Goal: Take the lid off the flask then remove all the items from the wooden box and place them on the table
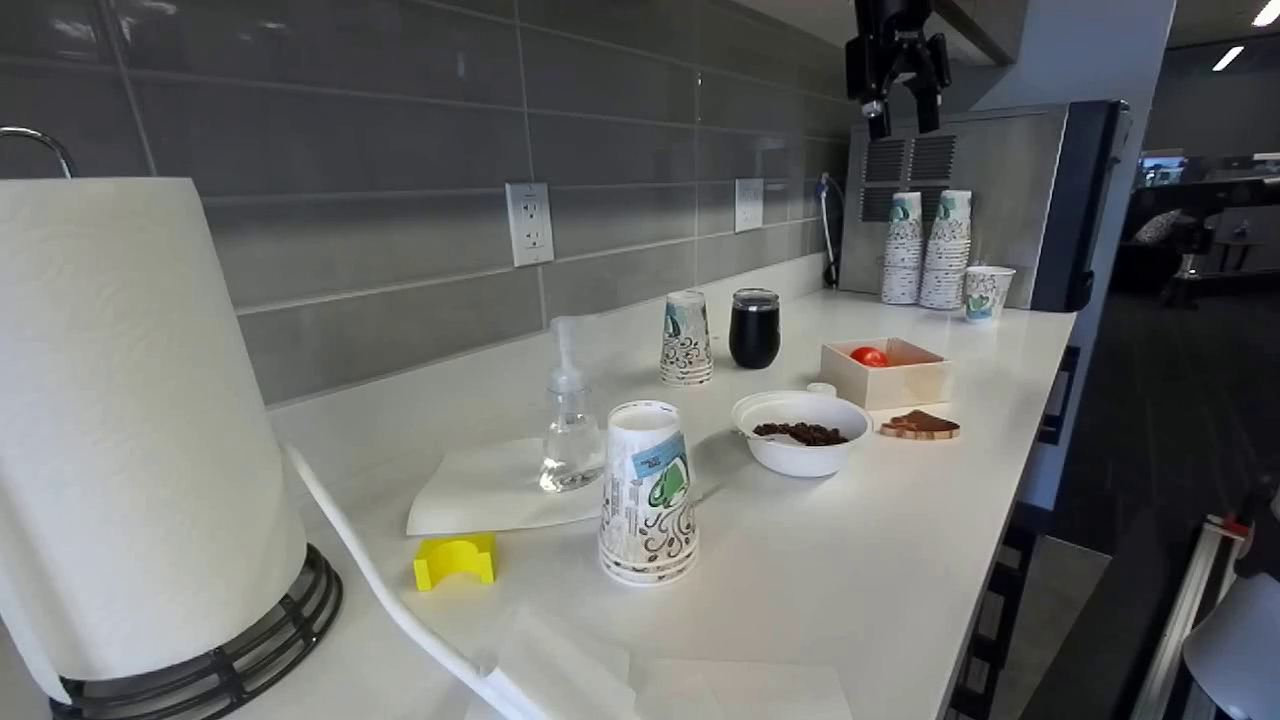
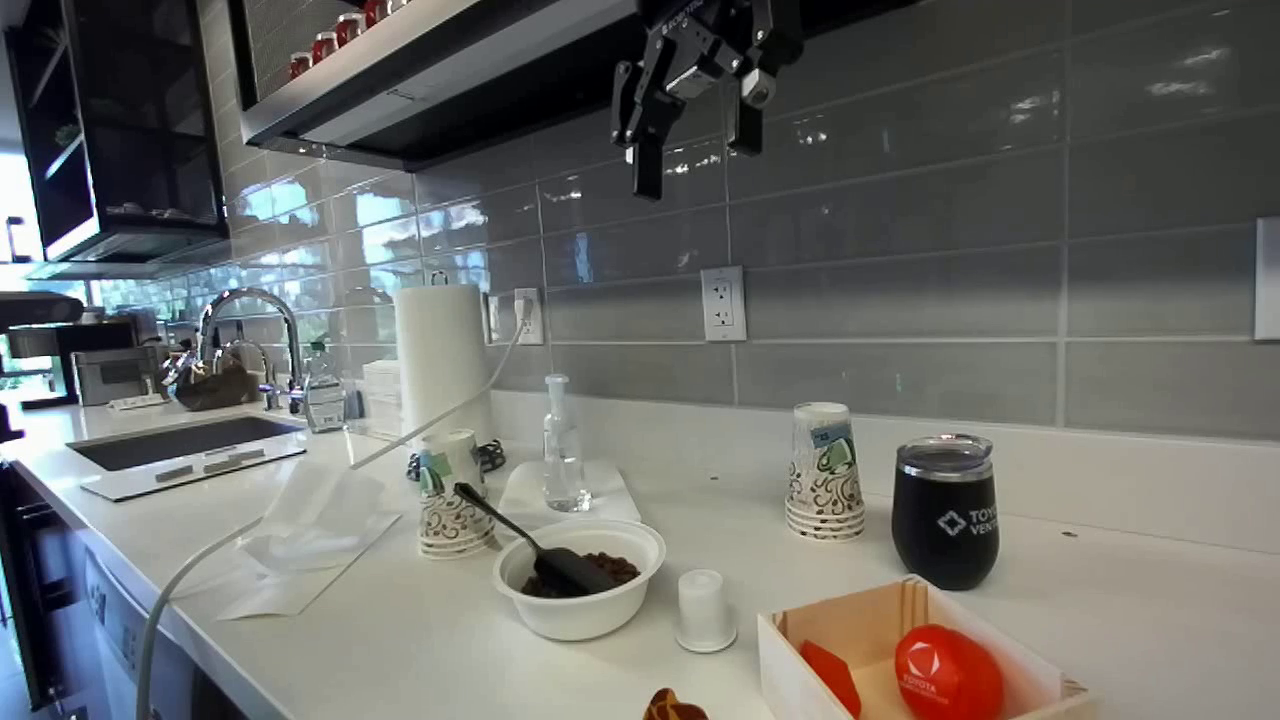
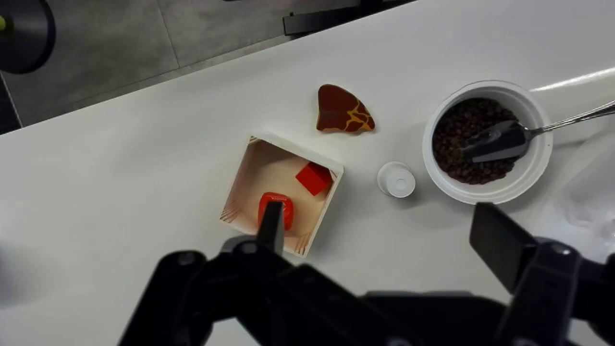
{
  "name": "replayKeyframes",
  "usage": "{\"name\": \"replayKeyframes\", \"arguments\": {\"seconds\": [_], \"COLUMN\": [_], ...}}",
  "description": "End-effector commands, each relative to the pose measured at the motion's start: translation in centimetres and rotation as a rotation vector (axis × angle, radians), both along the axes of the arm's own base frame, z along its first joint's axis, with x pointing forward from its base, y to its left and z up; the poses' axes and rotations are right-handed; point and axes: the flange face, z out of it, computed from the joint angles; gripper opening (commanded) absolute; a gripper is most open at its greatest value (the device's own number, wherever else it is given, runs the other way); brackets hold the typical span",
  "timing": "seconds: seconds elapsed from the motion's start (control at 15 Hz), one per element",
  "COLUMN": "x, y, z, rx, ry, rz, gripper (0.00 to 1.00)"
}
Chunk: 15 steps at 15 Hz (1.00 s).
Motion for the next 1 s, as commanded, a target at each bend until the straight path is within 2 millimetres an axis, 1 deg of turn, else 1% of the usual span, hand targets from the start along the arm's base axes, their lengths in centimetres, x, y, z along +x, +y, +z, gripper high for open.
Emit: {"name": "replayKeyframes", "arguments": {"seconds": [0.0,0.2,0.53,0.67,0.8,0.93], "x": [-0.2,-1.2,-3.8,-4.6,-4.5,-3.9], "y": [-0.1,-0.2,-0.2,-0.3,-0.6,-1.2], "z": [-0.2,-1.0,-3.9,-5.6,-7.8,-9.9], "rx": [0.001,0.007,0.017,0.021,0.026,0.037], "ry": [-0.006,-0.013,-0.01,-0.034,-0.08,-0.137], "rz": [-0.01,-0.034,-0.086,-0.138,-0.218,-0.292], "gripper": [1.0,1.0,1.0,1.0,1.0,1.0]}}
